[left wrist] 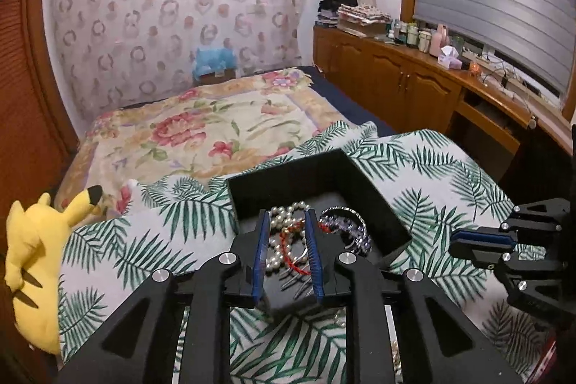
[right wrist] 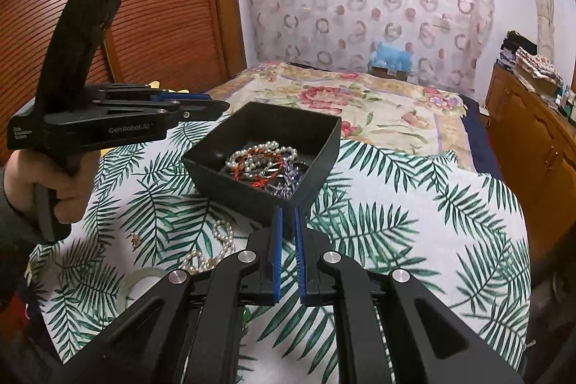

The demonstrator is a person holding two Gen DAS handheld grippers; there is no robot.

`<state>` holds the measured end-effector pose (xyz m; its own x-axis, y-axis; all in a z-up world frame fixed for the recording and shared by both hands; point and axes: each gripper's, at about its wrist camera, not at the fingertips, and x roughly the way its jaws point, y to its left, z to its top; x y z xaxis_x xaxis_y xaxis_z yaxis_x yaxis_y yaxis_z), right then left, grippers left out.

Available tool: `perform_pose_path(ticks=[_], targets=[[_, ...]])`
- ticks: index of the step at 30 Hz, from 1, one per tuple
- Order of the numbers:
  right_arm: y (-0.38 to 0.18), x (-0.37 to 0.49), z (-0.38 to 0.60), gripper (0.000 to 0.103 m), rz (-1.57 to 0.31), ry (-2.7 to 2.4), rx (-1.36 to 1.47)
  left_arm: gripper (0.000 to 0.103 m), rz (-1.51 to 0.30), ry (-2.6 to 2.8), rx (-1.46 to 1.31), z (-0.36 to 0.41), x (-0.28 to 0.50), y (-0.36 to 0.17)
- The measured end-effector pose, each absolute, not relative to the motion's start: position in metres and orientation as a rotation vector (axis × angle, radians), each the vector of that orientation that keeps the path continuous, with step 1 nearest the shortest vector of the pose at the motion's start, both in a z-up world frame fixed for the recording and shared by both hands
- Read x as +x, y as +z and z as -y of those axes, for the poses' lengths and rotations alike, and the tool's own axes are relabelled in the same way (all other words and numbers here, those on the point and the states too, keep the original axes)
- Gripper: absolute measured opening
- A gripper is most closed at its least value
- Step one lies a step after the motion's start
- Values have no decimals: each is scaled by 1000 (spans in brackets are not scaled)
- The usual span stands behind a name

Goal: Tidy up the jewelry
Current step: 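Lower the red bead bracelet into the box and open the left tool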

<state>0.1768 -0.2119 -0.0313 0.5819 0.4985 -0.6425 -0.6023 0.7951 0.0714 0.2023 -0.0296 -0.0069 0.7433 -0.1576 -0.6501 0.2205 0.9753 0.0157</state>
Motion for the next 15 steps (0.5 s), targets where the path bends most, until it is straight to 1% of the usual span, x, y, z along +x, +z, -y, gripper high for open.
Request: perform_pose_path(ticks=[2, 3, 6, 12, 13, 14, 15], targets=[[-31, 171, 213, 9, -699, 649, -150, 29, -700, -217, 72, 26, 194, -6], [-32, 167, 215, 10, -696, 652, -144, 31, -698, -224, 62, 24, 187, -6], [-32, 157, 218, 10, -694, 654, -135, 32, -675, -207, 85, 23, 164, -10], [-36, 130, 223, 9, -691, 654, -142, 35, -690, -230, 90, 23, 124, -25], [-37, 126, 223, 9, -691, 655, -143, 40, -693, -230, 91, 23, 119, -27], [-39, 120, 223, 9, -690, 655, -144, 50, -694, -229, 92, 23, 113, -31], [-40, 116, 224, 9, -692, 658, -142, 50, -694, -233, 93, 24, 108, -33]])
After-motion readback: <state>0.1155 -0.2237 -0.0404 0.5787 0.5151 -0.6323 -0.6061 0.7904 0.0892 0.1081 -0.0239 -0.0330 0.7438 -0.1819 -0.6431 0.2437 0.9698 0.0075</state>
